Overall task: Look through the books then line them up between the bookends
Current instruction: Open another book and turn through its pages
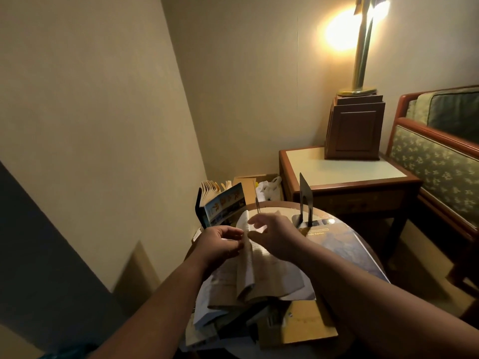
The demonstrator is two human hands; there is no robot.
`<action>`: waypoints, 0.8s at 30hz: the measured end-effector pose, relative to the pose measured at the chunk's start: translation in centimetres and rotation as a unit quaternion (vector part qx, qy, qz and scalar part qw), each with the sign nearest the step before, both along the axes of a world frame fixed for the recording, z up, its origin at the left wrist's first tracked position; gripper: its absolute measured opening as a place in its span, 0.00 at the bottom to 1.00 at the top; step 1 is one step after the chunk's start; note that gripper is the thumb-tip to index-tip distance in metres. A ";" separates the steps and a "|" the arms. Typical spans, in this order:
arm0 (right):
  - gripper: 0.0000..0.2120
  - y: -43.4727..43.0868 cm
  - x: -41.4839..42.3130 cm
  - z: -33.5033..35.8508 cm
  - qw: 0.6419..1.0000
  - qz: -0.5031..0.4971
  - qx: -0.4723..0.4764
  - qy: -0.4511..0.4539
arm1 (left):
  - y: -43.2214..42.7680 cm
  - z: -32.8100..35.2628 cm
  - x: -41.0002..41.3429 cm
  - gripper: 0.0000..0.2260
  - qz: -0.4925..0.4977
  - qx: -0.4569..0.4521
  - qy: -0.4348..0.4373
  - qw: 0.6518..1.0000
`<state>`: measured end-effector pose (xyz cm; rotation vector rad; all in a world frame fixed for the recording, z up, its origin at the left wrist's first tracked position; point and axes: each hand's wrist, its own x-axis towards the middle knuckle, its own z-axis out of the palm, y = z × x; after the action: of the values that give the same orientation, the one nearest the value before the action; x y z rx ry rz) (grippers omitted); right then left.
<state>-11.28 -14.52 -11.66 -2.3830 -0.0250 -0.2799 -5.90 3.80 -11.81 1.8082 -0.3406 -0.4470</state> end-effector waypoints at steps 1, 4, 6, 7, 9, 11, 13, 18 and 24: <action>0.17 0.3 0.1 0.0 1.000 0.005 -0.005 0.012 | 0.0 -0.1 0.0 0.12 -0.002 0.003 -0.002 1.000; 0.15 0.9 0.1 -0.3 1.000 0.003 -0.016 0.002 | -0.1 -0.4 0.2 0.12 0.001 0.012 -0.017 1.000; 0.12 1.1 0.0 -0.4 0.999 -0.004 -0.037 -0.022 | -0.1 -0.5 0.2 0.11 0.004 0.019 -0.027 0.999; 0.11 1.2 -0.1 -0.3 0.998 -0.005 -0.056 -0.032 | -0.2 -0.5 0.2 0.11 0.002 0.022 -0.029 0.999; 0.10 1.4 -0.3 -0.3 0.994 0.006 -0.096 -0.050 | -0.4 -0.6 0.2 0.11 -0.002 0.029 -0.030 0.999; 0.10 1.6 -0.4 -0.2 0.990 0.025 -0.129 -0.055 | -0.4 -0.9 0.4 0.12 -0.002 0.042 -0.047 0.998; 0.11 1.7 -0.4 -0.2 0.984 0.045 -0.163 -0.049 | 0.0 -1.4 0.7 0.13 0.003 0.081 -0.112 0.990; 0.15 1.7 -0.9 0.1 0.964 0.096 -0.248 -0.014 | 1.9 -2.6 0.9 0.16 -0.008 0.220 -0.344 0.913; 0.11 1.9 -0.7 -0.6 0.954 0.117 -0.277 -0.001 | 3.4 -4.2 0.7 0.17 -0.024 0.254 -0.381 0.889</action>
<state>-11.99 -12.58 -12.23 -2.8997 -0.4362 -0.1767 -5.20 7.19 -16.05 2.4537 -0.8718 0.1989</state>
